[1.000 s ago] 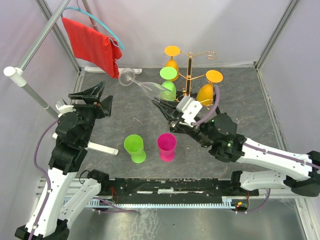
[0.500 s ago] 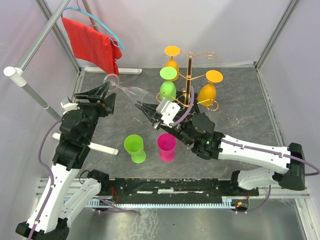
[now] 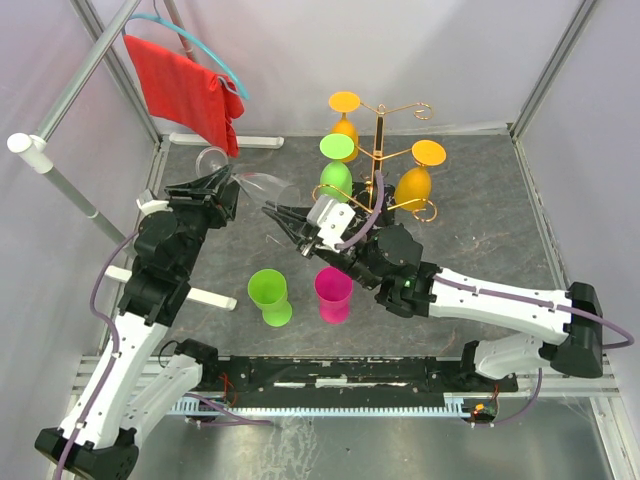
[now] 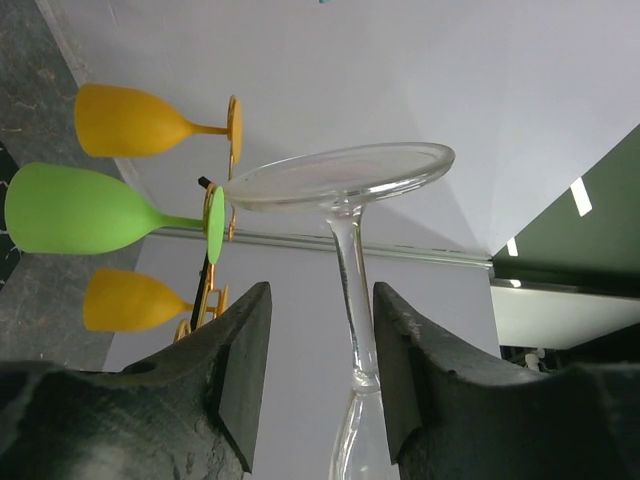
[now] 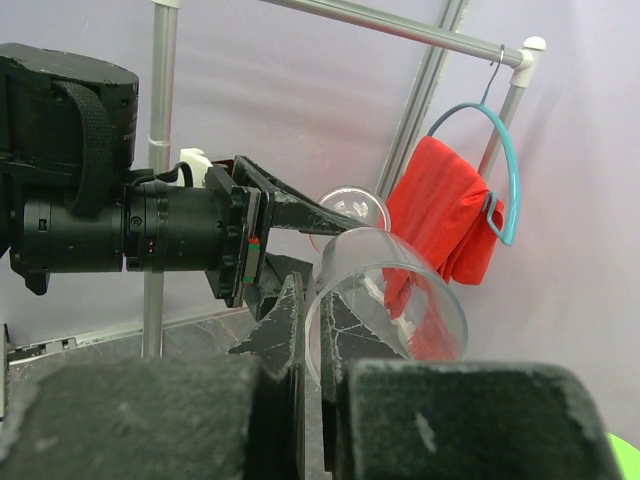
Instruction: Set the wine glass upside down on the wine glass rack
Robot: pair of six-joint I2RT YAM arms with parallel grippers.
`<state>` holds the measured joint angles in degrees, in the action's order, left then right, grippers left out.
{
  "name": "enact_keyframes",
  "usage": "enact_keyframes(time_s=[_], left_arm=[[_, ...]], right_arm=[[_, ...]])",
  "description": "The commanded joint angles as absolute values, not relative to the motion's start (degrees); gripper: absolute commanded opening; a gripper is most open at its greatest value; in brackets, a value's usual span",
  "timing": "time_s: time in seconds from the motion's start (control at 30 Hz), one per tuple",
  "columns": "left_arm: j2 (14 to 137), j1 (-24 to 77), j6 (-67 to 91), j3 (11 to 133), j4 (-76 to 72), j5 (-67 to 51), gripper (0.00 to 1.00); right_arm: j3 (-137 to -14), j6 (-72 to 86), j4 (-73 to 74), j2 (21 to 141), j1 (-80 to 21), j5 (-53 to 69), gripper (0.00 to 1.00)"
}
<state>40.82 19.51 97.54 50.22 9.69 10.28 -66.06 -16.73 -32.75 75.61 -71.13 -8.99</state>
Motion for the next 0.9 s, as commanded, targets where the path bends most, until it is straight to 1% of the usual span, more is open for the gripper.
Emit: enact_keyframes(time_s=[0.0, 0.1, 0.3, 0.43, 0.73, 0.8, 0.87], left_arm=[[41.2, 19.4, 99.1, 49.8, 4.5, 9.4, 0.49], [41.5, 19.5, 99.1, 49.5, 3.6, 9.3, 0.43], [41.7, 19.5, 99.1, 49.0, 2.2, 8.6, 0.28], [41.7, 19.5, 98.9, 49.0, 2.1, 8.1, 0.24], [41.6, 19.5, 98.2, 49.0, 1.8, 7.5, 0.21], [41.7, 19.5, 98.2, 48.9, 1.7, 7.3, 0.18], [41.7, 19.5, 98.0, 48.7, 1.2, 7.3, 0.13]], right_arm=[[-69.9, -16.5, -38.0, 76.1, -71.5, -7.6, 0.01], [-69.9, -16.4, -38.0, 76.6, -71.5, -7.6, 0.01], [-70.0, -16.3, -37.9, 77.5, -71.7, -8.2, 0.01], [-70.4, -16.5, -38.0, 78.4, -71.8, -8.7, 0.01], [-72.0, -17.5, -37.8, 81.0, -72.1, -10.1, 0.01], [-72.4, -17.7, -37.4, 81.6, -72.3, -10.4, 0.01], [-72.4, -17.8, -37.0, 81.6, -72.4, -10.7, 0.01]])
